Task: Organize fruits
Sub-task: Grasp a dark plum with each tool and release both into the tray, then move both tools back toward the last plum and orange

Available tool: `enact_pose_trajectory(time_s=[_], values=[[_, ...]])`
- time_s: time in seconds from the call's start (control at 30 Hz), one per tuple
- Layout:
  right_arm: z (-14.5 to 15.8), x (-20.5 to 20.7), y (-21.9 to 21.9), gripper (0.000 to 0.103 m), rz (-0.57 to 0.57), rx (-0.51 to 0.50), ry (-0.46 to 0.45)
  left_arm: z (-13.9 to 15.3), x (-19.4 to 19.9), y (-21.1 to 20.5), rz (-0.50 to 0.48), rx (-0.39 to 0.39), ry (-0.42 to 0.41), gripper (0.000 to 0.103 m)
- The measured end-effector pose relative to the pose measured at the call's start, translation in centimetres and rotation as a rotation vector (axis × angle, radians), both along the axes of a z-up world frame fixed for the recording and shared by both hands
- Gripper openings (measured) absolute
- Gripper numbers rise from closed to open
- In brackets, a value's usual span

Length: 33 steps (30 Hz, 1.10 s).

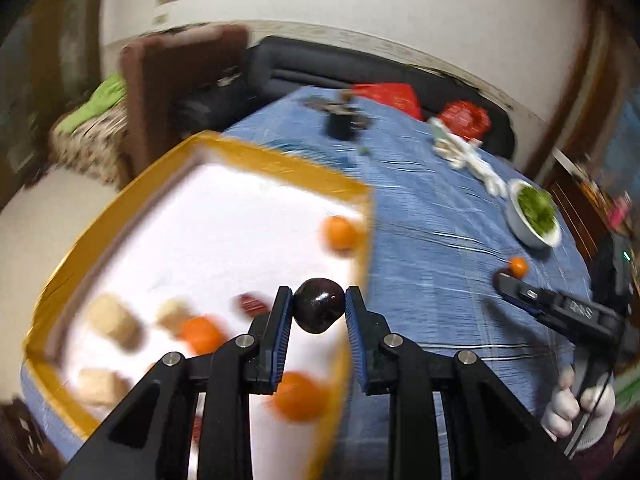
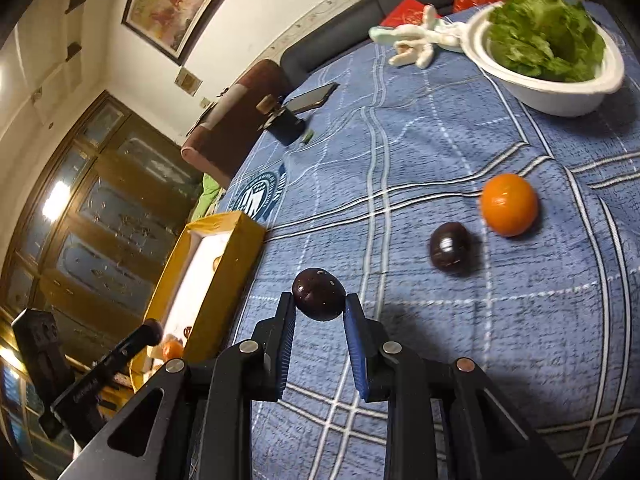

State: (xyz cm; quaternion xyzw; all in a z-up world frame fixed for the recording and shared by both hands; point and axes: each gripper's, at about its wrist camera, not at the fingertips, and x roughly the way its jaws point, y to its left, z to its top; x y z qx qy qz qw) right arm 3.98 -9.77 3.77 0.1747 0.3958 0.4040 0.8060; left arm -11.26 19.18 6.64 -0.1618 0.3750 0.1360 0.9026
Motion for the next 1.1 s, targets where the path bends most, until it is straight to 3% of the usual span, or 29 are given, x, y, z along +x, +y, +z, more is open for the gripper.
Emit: enact_pose_trajectory(time_s=[0.17,0.33,0.43,0.5,0.63,0.73,0.8,1.1], values=[[1.6,-4.4,4.5,0.028,0.101,-0.058,-0.061,-1.6,-2.7,4.1,0.111,-0.038,0.041,0.026],[3.3,-8.5,11.3,0.029,0.242,-0.117,-0.119,-1.9,-4.4,6.6,0.156,-0.116,0.025,0.027],[3.4,-10.2,15.0,0.030,0.297,-0.170,-0.150,-1.7,-6.3,7.8,0.156,-0.173,-0.009,0.038],[3.1,-11.1,17.1,0.030,0.317,-0.203,-0.162,-1.4,-7.4,8.5,0.165,-0.189,-0.034,0.053],[2.1,-11.8,19.8,0.032,0.321,-0.247,-0.156,-0.7,-9.2,9.5,0.185,-0.215,-0.070,0.063],[2.4,-12.1,20.2,0.050,0.320,-0.240,-0.156,0.0,-10.2,9.8,0.183,-0.227,-0.101,0.069],[2.9,-12.8,19.7,0.055,0.308,-0.242,-0.177,0.4,-10.6,9.6,0.178,-0.237,-0.121,0.072],[4.0,-11.3,12.3,0.055,0.155,-0.287,-0.219,1.5,-10.0,5.5,0.041,-0.280,-0.148,0.074]])
